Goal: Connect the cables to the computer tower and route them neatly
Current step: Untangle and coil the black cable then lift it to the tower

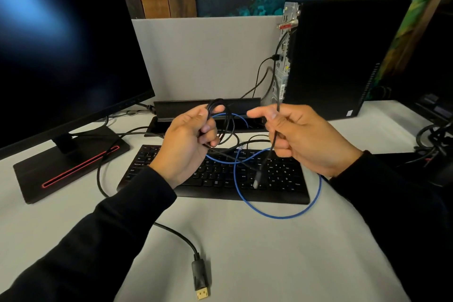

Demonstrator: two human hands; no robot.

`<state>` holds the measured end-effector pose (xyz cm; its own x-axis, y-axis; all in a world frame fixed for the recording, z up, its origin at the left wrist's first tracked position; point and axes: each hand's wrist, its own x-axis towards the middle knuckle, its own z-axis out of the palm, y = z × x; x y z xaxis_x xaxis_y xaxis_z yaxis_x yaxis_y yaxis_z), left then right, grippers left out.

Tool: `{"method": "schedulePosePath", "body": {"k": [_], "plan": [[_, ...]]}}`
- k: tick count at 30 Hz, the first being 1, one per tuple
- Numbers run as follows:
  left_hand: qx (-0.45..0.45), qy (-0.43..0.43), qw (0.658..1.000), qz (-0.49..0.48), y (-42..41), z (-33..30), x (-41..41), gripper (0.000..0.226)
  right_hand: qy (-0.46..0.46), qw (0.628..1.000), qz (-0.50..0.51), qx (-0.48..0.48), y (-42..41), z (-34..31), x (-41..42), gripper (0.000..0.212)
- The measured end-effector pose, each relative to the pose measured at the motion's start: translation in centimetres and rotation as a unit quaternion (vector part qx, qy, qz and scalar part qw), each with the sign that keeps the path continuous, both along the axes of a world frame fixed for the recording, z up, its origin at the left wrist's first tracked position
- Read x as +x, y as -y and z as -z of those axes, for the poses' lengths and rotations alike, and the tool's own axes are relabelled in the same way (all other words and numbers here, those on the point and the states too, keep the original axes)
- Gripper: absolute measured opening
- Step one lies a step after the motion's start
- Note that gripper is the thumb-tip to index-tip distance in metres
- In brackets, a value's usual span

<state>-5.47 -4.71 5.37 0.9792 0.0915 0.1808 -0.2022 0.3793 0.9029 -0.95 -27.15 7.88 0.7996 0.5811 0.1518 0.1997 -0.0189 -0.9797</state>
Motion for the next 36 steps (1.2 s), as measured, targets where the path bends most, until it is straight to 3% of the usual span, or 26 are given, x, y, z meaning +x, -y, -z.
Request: {"method": "schedulePosePath", "body": {"k": [6,9,13,18,23,26,28,31,34,36], "plan": [[0.002,-0.013,1.000,0.020,0.7,0.7,-0.1,0.036,0.082,0.982,0.088,0.145,-0.9,-0.3,-0.8,0.024],[0.007,-0.010,1.000,0.022,1.0,0.9,0.0,0.035,0.179,0.965,0.161,0.106,-1.0,0.3,-0.5,0.014],[0.004,-0.016,1.000,0.008,0.7,0.8,-0.1,0.035,0.292,0.929,0.221,0.049,-1.0,1.0,-0.2,0.016],[-0.036,-0.037,0.998,0.020,1.6,0.5,-0.3,0.034,0.342,0.914,0.210,0.053,-1.9,1.8,-0.7,0.014],[-0.101,-0.051,0.990,0.081,3.7,0.0,-1.2,0.033,0.442,0.867,0.220,-0.070,-2.9,4.0,-1.4,0.020],[-0.147,-0.052,0.984,0.086,3.9,-0.6,-1.4,0.034,0.395,0.876,0.255,-0.107,-3.5,4.8,-2.0,0.032],[-0.174,-0.049,0.980,0.088,3.8,-0.9,-1.5,0.034,0.302,0.925,0.212,-0.090,-3.8,5.2,-2.1,0.033],[-0.207,-0.053,0.972,0.102,3.8,-1.2,-1.7,0.034,0.102,0.987,0.097,0.082,-4.4,5.0,-2.3,0.030],[-0.218,-0.058,0.968,0.108,4.1,-1.2,-1.7,0.034,-0.008,0.978,0.033,0.206,-4.7,4.7,-2.6,0.026],[-0.219,-0.058,0.969,0.102,4.0,-1.3,-1.6,0.033,0.019,0.983,0.044,0.176,-4.6,5.2,-2.6,0.024]]}}
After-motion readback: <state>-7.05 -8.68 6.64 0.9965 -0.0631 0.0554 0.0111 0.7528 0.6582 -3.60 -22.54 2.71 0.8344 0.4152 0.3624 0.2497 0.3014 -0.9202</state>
